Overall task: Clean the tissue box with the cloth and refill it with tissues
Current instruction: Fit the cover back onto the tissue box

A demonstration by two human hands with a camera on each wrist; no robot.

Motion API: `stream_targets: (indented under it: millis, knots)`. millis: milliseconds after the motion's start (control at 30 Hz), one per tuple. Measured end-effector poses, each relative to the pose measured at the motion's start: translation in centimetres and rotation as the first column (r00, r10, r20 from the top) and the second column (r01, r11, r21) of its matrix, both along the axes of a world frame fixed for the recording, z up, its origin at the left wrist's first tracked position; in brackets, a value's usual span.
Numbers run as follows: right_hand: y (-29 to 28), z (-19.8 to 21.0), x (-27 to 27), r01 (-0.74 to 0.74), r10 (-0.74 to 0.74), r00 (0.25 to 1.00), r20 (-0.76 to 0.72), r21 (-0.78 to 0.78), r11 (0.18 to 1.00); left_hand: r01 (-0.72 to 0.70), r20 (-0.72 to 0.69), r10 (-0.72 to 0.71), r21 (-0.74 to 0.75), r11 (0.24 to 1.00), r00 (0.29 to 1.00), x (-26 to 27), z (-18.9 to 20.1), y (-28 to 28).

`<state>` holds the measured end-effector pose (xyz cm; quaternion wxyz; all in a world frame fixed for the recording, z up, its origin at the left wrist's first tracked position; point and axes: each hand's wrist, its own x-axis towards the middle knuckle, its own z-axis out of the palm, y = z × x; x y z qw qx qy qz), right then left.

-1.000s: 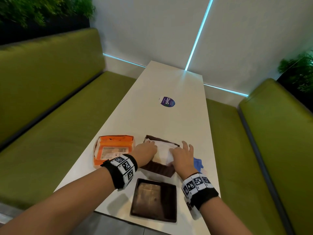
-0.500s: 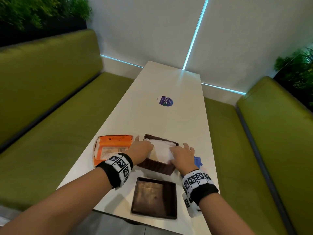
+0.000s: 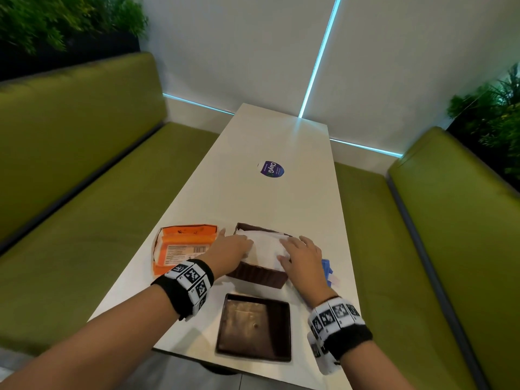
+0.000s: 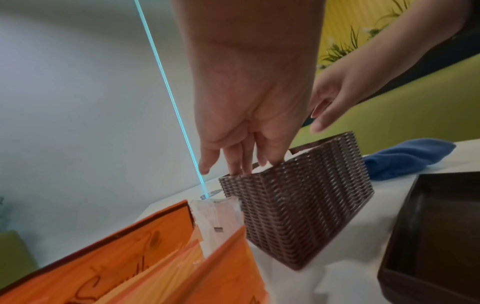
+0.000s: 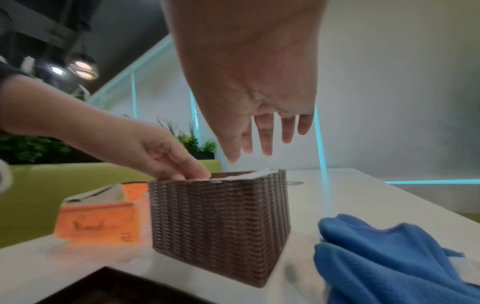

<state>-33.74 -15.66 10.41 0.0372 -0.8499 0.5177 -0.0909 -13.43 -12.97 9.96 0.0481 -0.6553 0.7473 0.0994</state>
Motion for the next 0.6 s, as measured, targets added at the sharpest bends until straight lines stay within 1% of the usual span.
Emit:
stream_targets:
  millis: [67,100,133,167,233,267,300,333,367,433,500,533,600]
  knots:
    - [2.6,0.2,0.0,-0.06,0.076,0.99,0.115,-0.141,0.988,0.006,-0.045,-0.008,-0.036,0.999,0.999,0.0,0.2,0.9]
    - [4.3,-0.1,0.0,-0.115,0.14,0.978,0.152,-0.165,0.98,0.013,-0.049,-0.016,-0.065,0.998,0.999,-0.1,0.3,1.5]
    - [6.1,-0.7,-0.1,-0.183,0.203,0.966,0.161,-0.131,0.974,0.018,-0.064,-0.025,-0.102,0.995,0.998,-0.1,0.2,2.1]
    - [8.0,-1.5,-0.3,-0.252,0.258,0.954,0.151,-0.059,0.966,0.016,-0.11,-0.032,-0.144,0.989,0.993,-0.2,0.0,2.8]
    - [11.1,-3.6,-0.9,-0.345,0.343,0.938,0.039,0.133,0.929,0.004,-0.262,-0.076,-0.264,0.964,0.962,-0.4,-0.7,4.4]
    - [12.3,-4.9,-1.3,-0.317,0.338,0.94,-0.04,0.262,0.912,0.003,-0.322,-0.111,-0.318,0.948,0.94,-0.6,-1.0,5.3]
    - [13.1,-5.9,-1.6,-0.248,0.316,0.939,-0.137,0.368,0.896,0.007,-0.363,-0.142,-0.347,0.938,0.921,-0.8,-1.3,6.3]
    - [13.6,-6.8,-1.7,-0.169,0.28,0.936,-0.215,0.426,0.889,0.014,-0.394,-0.164,-0.356,0.934,0.904,-0.9,-1.5,7.4]
    - [14.0,-7.5,-1.8,-0.121,0.248,0.938,-0.241,0.445,0.888,0.029,-0.416,-0.182,-0.347,0.937,0.891,-1.0,-1.8,8.4]
    - [14.3,-8.3,-1.8,-0.101,0.221,0.938,-0.268,0.397,0.912,0.089,-0.433,-0.216,-0.296,0.951,0.875,-1.1,-2.5,10.2]
    - [14.5,-8.9,-2.0,-0.097,0.211,0.93,-0.301,0.353,0.931,0.168,-0.449,-0.24,-0.194,0.967,0.861,-0.8,-2.7,11.8]
    - [14.6,-9.2,-1.9,-0.11,0.217,0.935,-0.28,0.353,0.929,0.205,-0.457,-0.244,-0.133,0.97,0.856,-0.7,-2.6,12.4]
    - [15.0,-8.1,-1.8,-0.184,0.254,0.946,-0.201,0.31,0.933,0.272,-0.457,-0.254,-0.028,0.962,0.852,-0.4,-1.8,13.2]
